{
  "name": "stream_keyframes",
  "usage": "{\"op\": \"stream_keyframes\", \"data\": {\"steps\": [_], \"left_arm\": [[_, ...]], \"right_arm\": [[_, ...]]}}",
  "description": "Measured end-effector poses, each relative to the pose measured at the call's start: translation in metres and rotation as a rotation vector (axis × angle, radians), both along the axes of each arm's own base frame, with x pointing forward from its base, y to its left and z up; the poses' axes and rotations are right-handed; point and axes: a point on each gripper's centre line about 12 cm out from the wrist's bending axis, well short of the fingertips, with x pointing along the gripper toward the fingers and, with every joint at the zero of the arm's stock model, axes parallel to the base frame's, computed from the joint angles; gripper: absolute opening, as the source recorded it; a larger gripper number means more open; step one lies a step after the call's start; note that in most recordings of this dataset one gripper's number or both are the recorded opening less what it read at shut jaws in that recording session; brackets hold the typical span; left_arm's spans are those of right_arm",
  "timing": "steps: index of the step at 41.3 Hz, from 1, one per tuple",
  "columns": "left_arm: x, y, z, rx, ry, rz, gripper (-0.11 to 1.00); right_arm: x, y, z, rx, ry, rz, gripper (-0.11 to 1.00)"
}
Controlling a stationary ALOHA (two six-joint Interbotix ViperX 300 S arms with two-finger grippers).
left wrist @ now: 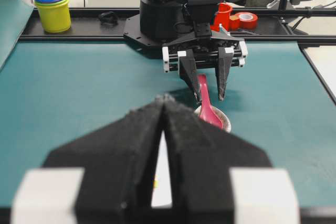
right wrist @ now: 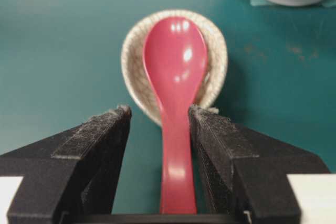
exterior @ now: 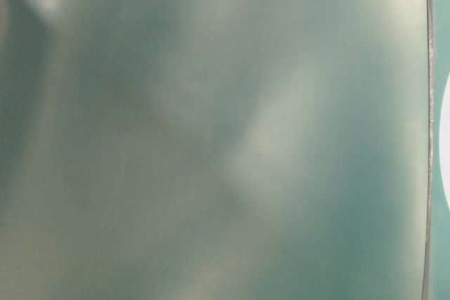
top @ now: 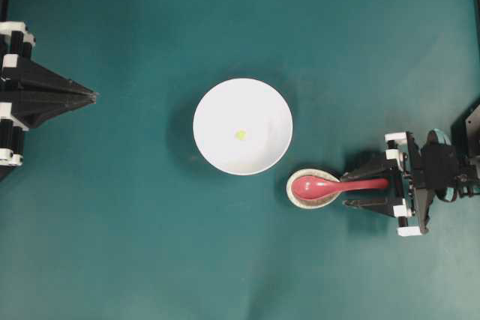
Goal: Scoop the yellow hexagonal prism block from the bowl with a spoon using the right arm.
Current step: 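Close the right gripper on the red spoon's handle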
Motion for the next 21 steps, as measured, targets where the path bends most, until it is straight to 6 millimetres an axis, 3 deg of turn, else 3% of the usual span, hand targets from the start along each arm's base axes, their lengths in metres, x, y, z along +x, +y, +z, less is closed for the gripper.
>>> {"op": "stream_keyframes", "data": {"steps": [21], "left_arm": [[0.0, 0.0003, 0.0002, 0.002, -0.002, 0.001, 0.05]], "right_arm": [[-0.0011, -0.004, -0.0024, -0.001, 0.021, -0.034, 0.55]]}}
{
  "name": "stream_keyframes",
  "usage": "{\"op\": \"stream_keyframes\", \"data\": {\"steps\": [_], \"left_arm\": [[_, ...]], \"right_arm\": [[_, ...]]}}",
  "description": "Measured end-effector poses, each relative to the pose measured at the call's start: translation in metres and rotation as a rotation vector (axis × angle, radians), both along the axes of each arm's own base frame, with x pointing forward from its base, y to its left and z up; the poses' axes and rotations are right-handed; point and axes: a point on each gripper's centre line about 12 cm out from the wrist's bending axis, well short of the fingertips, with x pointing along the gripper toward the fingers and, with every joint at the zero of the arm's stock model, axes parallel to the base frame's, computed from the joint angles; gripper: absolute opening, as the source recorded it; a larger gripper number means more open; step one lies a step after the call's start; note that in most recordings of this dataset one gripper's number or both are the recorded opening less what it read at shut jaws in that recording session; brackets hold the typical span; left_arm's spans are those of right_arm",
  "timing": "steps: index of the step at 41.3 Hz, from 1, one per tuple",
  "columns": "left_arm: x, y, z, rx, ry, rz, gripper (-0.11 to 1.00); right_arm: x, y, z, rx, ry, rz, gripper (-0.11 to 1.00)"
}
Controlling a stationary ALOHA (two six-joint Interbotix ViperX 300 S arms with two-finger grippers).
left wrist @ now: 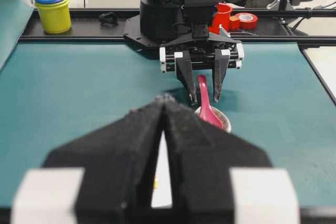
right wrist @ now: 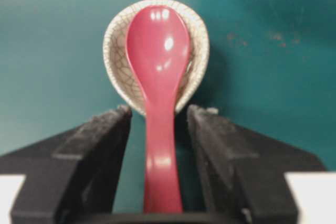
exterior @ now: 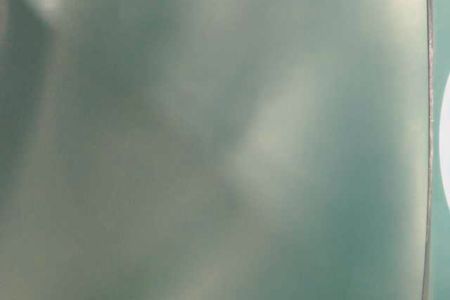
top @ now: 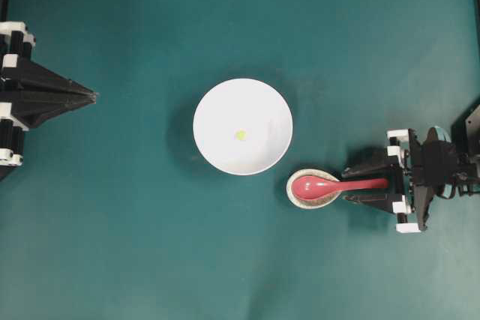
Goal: Scoop the yellow hexagonal prism block from the bowl with a spoon using the right arm.
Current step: 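Close the right gripper on the red spoon's handle, then lift the red spoon off the speckled dish with the right gripper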
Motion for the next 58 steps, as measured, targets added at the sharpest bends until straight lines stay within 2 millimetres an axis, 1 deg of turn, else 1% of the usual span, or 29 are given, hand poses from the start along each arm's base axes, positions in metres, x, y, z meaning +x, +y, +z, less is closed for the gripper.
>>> {"op": "stream_keyframes", "data": {"steps": [7, 20, 25, 31, 37, 41, 50, 58], "left_arm": [[0.0, 0.0, 0.0, -0.002, 0.0, 0.0, 0.05], [0.0, 0.0, 0.0, 0.0, 0.0, 0.0, 0.05], [0.0, 0.0, 0.0, 0.0, 0.0, -0.002, 0.05], [0.0, 0.0, 0.0, 0.0, 0.0, 0.0, 0.05], [0.0, 0.0, 0.0, 0.0, 0.0, 0.0, 0.05], [0.0, 0.0, 0.0, 0.002, 0.002, 0.0, 0.05], [0.0, 0.0, 0.0, 0.003, 0.003, 0.0, 0.05], [0.0, 0.0, -0.001, 0.005, 0.005, -0.002, 0.05]], "right_arm": [[0.0, 0.0, -0.001, -0.002, 0.008, 0.001, 0.53], [0.0, 0.0, -0.001, -0.005, 0.009, 0.001, 0.45], [0.0, 0.0, -0.001, -0.006, 0.009, 0.002, 0.38], [0.0, 0.0, -0.001, -0.005, 0.008, 0.002, 0.25], [0.0, 0.0, 0.0, -0.003, 0.004, 0.001, 0.25], [0.002, 0.001, 0.008, 0.012, -0.027, 0.001, 0.25], [0.004, 0.002, 0.036, 0.054, -0.11, 0.008, 0.25], [0.008, -0.009, 0.057, 0.076, -0.101, -0.029, 0.25]]}}
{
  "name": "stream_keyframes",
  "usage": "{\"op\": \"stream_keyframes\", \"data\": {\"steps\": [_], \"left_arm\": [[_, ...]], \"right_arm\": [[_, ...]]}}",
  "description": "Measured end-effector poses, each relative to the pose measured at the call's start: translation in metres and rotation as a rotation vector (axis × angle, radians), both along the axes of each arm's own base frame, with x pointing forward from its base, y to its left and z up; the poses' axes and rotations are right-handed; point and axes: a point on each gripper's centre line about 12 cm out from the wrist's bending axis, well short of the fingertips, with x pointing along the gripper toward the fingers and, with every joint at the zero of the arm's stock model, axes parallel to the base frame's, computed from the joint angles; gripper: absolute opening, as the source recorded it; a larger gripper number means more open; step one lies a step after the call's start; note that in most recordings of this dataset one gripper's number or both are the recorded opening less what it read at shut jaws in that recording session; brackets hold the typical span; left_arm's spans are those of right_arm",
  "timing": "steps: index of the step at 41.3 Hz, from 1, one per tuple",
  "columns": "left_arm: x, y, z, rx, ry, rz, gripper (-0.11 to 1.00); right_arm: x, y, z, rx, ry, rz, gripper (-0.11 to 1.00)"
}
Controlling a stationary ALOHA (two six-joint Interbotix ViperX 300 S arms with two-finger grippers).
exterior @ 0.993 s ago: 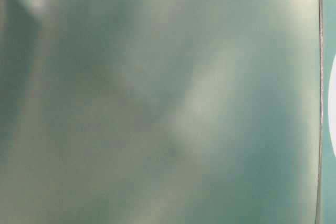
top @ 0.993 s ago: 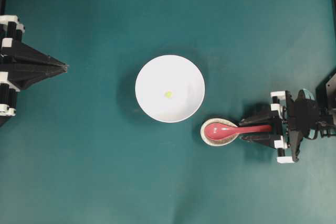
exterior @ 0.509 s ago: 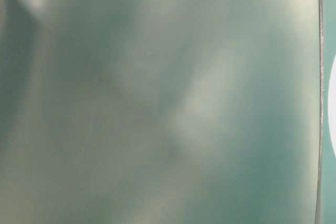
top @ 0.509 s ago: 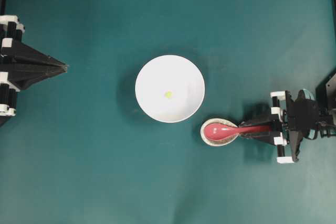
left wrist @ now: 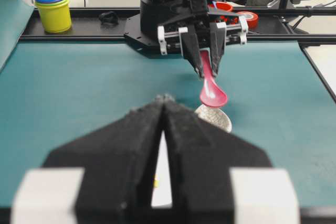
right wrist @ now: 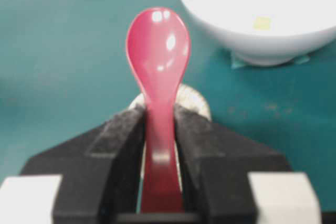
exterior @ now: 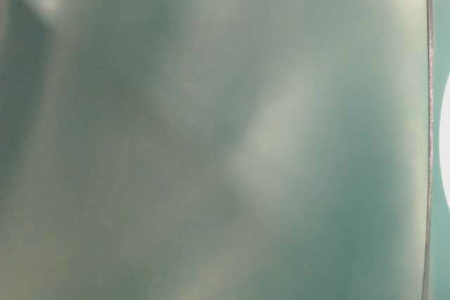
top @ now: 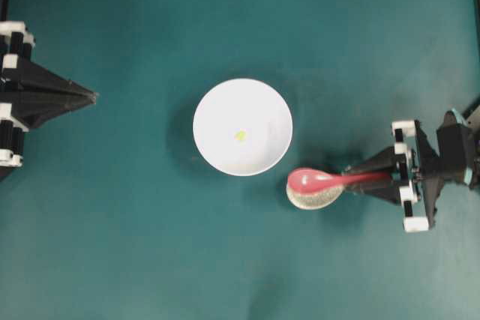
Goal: Scoop the yellow hexagonal prism block from the bowl with a spoon using the right arm.
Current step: 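Lift the red spoon off the speckled dish with the right gripper, then carry the spoon over the white bowl and lower it inside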
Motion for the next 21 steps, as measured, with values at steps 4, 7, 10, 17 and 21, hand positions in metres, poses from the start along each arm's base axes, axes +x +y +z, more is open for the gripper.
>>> {"op": "stream_keyframes", "data": {"steps": [4, 7, 10, 17, 21], "left_arm": [[0.0, 0.0, 0.0, 0.0, 0.0, 0.002, 0.05], [0.0, 0.0, 0.0, 0.002, 0.0, 0.001, 0.05], [0.0, 0.0, 0.0, 0.002, -0.002, 0.001, 0.05], [0.0, 0.0, 0.001, 0.002, -0.003, 0.001, 0.05], [0.0, 0.0, 0.001, 0.003, -0.002, 0.001, 0.05]], "right_arm": [[0.005, -0.007, 0.011, -0.003, 0.026, -0.015, 0.25], [0.011, -0.012, 0.022, -0.009, 0.048, -0.023, 0.25], [0.016, -0.018, 0.031, -0.012, 0.086, -0.027, 0.25], [0.033, -0.035, 0.055, -0.003, 0.189, -0.035, 0.25], [0.042, -0.045, 0.066, 0.01, 0.253, -0.036, 0.25]]}}
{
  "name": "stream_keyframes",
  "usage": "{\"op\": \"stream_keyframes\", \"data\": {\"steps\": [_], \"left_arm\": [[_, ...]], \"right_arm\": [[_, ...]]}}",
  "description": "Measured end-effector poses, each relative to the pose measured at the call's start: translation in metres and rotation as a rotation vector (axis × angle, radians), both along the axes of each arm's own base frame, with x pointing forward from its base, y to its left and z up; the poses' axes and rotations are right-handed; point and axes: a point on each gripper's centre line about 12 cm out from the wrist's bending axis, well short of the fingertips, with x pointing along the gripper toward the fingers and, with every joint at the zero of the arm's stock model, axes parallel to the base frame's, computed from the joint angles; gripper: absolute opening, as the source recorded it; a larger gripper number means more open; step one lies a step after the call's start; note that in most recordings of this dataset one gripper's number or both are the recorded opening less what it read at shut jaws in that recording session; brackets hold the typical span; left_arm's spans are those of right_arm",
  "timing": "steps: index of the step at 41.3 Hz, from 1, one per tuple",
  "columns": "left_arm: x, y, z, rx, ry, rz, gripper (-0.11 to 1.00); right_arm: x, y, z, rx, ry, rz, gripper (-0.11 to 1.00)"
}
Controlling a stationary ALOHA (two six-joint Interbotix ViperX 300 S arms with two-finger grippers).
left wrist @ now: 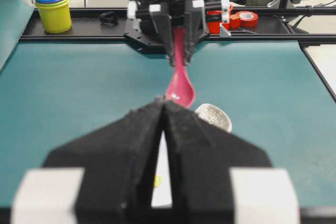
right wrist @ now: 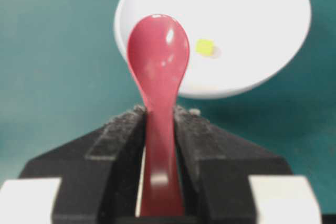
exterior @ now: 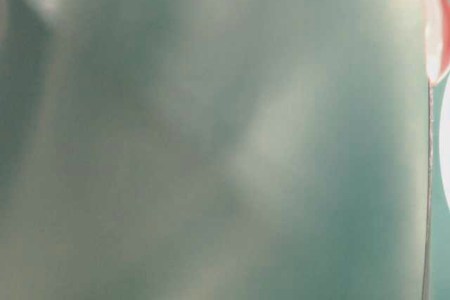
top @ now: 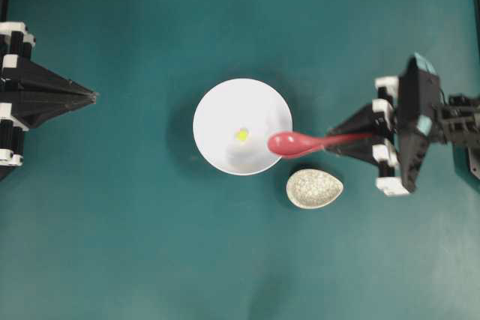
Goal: Scoop the yellow hexagonal prism block from the bowl with a spoon using the right arm.
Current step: 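Carry the spoon over the white bowl and lower it inside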
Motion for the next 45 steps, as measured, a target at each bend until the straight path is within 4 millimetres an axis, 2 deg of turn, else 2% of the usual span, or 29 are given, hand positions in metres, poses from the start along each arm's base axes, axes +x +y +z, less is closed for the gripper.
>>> {"op": "stream_keyframes", "data": {"steps": [7, 18, 33, 45], "left_arm": [[0.0, 0.0, 0.0, -0.002, 0.0, 0.0, 0.05], [0.0, 0.0, 0.0, 0.008, 0.0, 0.0, 0.04], [0.0, 0.0, -0.001, 0.015, 0.003, -0.001, 0.05], [0.0, 0.0, -0.001, 0.014, 0.003, -0.002, 0.05]], "right_arm": [[0.016, -0.02, 0.021, 0.023, 0.097, -0.004, 0.25], [0.037, -0.046, 0.031, 0.072, 0.267, -0.008, 0.25], [0.07, -0.048, 0.023, 0.104, 0.467, 0.075, 0.25], [0.082, -0.05, 0.016, 0.101, 0.521, 0.093, 0.25]]}}
